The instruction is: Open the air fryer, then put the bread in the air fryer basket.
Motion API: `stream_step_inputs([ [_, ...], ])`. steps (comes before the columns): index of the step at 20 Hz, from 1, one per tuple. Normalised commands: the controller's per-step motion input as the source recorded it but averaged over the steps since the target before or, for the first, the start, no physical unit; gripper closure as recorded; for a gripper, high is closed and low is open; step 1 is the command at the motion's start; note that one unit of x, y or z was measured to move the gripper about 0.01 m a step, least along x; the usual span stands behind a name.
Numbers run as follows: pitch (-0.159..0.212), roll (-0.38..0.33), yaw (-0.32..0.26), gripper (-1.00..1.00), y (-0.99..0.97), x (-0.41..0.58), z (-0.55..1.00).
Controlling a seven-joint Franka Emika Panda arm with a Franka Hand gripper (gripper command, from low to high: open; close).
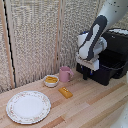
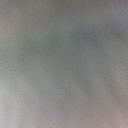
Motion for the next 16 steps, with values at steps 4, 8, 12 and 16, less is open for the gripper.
stream_step_inputs([
  [4,0.099,0.06,0.074,-1.0,0.39,0.0,0.87],
  [8,0.109,0.017,0.11,-1.0,0.54,0.0,0.89],
  [12,0.121,0.0,0.141,-1.0,0.52,0.0,0.85],
  [16,0.05,0.002,0.177,-1.0,0.42,0.0,0.59],
])
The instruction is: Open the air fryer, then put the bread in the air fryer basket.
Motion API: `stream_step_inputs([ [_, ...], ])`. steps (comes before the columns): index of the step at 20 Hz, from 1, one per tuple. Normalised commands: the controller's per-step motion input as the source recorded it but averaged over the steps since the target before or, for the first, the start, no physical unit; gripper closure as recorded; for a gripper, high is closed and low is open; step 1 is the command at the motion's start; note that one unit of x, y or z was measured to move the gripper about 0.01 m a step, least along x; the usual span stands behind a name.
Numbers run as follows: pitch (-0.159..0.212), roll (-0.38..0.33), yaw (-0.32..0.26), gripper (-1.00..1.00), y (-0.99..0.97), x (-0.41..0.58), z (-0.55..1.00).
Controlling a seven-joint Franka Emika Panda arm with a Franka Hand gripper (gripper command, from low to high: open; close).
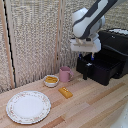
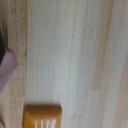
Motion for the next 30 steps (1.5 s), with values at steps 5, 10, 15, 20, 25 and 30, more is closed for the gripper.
stream_step_inputs([
  [5,0.007,0.06,0.189,-1.0,0.36,0.0,0.33],
  [10,-0.002,0.209,0.212,-1.0,0.17,0.0,0.05],
  [15,-0.014,0.334,0.191,-1.0,0.1,-0.006,0.0],
  [20,-0.004,0.351,0.143,-1.0,0.19,-0.082,-0.03],
  [25,0.01,0.213,0.105,-1.0,0.43,-0.245,-0.32],
  [30,0.078,0.043,0.129,-1.0,0.45,-0.364,-0.35],
])
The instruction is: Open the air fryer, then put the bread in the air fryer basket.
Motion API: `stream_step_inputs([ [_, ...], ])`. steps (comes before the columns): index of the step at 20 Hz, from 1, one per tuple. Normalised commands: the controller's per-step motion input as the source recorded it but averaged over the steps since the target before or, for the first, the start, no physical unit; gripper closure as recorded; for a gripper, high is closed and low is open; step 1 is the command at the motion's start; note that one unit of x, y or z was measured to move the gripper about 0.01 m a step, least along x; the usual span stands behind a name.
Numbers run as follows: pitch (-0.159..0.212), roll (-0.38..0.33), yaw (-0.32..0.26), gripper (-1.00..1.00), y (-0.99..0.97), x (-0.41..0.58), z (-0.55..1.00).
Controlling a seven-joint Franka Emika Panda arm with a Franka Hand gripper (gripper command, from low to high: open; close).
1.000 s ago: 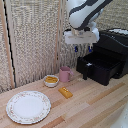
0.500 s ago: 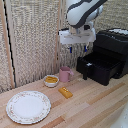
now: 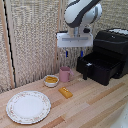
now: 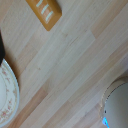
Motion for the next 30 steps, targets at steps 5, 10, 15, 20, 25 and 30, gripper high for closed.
stream_step_inputs([
  [5,0.087,-0.003,0.183,-1.0,0.33,-0.364,-0.4],
  [10,0.083,-0.03,0.285,-1.0,0.06,-0.286,-0.37],
  [15,0.024,-0.014,0.313,-1.0,-0.01,-0.118,-0.41],
  [20,-0.014,0.0,0.307,-1.0,-0.01,0.017,-0.5],
  [25,-0.075,0.0,0.258,-1.0,-0.02,0.076,-0.44],
  [30,-0.082,0.0,0.216,-1.0,0.0,0.088,-0.32],
])
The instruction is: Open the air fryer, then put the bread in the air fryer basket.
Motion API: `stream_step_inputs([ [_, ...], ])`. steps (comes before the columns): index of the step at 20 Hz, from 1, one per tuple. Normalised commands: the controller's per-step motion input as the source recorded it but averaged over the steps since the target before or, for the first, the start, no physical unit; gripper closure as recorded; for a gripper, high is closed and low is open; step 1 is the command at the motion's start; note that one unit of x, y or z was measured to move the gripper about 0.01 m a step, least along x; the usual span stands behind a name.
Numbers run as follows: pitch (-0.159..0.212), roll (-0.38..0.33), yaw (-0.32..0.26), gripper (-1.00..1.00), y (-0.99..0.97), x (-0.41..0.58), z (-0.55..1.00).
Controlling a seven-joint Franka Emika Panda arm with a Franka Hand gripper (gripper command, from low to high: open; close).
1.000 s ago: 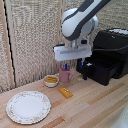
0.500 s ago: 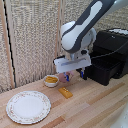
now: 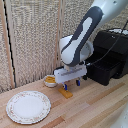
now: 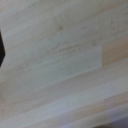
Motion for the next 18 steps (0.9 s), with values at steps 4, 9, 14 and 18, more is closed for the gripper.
stream_step_inputs([
  [4,-0.065,0.004,0.181,-1.0,-0.08,0.219,-0.19],
  [9,-0.01,0.03,0.115,-1.0,-0.19,0.327,-0.03],
  [14,-0.004,0.008,0.088,-1.0,-0.2,0.317,-0.01],
  [18,-0.029,0.0,0.037,-1.0,-0.07,0.231,-0.11],
])
